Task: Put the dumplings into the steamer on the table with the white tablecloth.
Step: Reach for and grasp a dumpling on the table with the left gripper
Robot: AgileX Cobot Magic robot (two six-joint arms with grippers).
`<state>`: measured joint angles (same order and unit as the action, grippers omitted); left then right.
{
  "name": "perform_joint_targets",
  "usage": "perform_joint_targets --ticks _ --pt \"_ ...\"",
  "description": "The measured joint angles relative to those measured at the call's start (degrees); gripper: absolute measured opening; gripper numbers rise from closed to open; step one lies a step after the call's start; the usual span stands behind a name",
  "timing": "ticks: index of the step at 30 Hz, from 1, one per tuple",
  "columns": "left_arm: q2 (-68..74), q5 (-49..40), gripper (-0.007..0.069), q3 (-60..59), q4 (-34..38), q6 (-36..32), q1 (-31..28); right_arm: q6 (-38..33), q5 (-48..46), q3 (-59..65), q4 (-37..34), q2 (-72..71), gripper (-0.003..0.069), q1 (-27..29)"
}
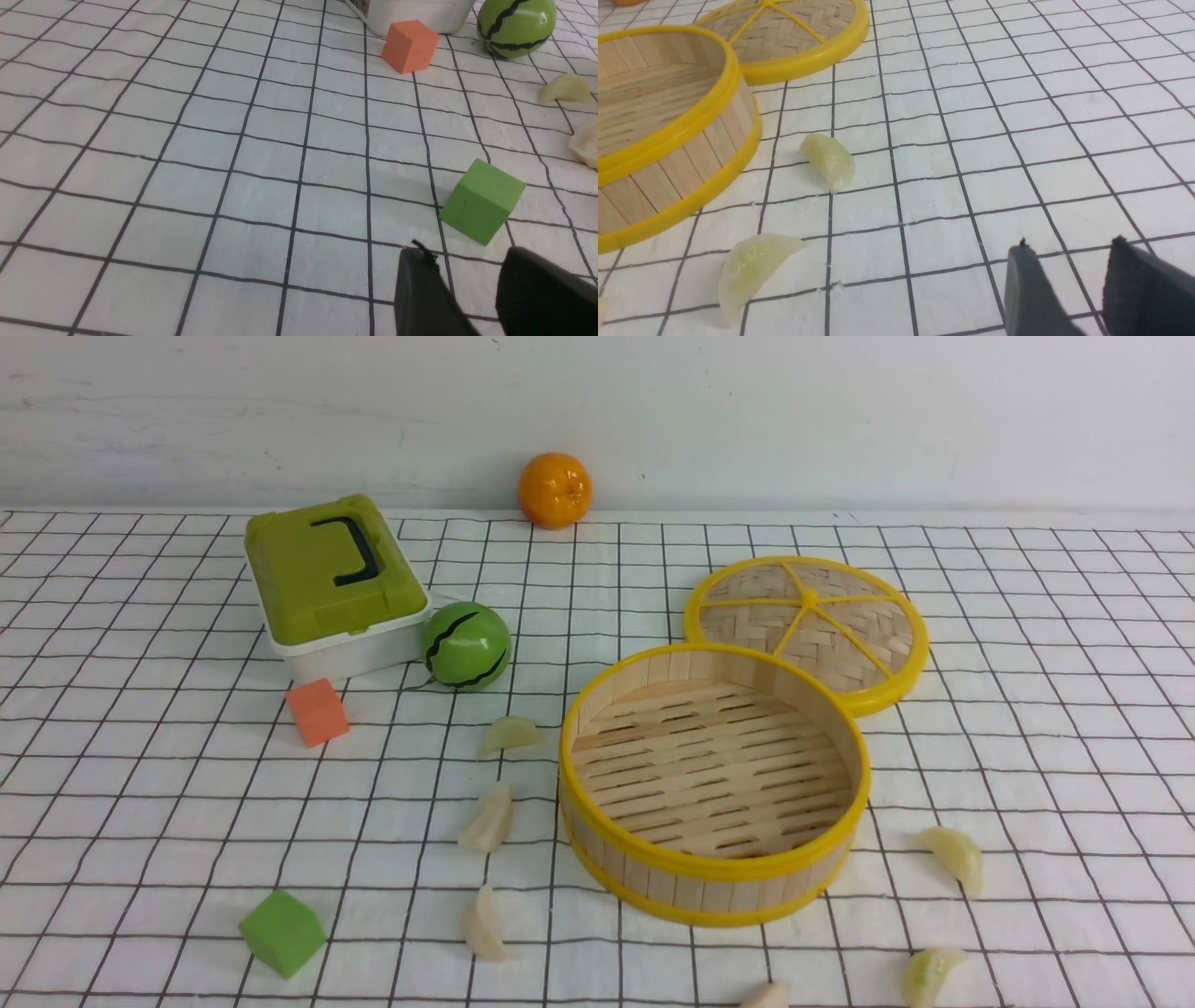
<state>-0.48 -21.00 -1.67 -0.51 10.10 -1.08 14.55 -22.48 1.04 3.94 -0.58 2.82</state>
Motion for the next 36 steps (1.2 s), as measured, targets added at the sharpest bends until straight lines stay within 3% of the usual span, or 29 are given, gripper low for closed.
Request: perform_joint_targets --ticks 26,36 --pt "0.0 0.1 0.0239 0.0 -0.4 0.0 0.0 0.0 0.0 0.0 -0.3 0.0 0.0239 0.0" --pt "0.0 7.1 0.0239 0.0 2.6 0.0 0.0 0.0 0.0 0.0 -3.3 0.0 0.0239 0.0"
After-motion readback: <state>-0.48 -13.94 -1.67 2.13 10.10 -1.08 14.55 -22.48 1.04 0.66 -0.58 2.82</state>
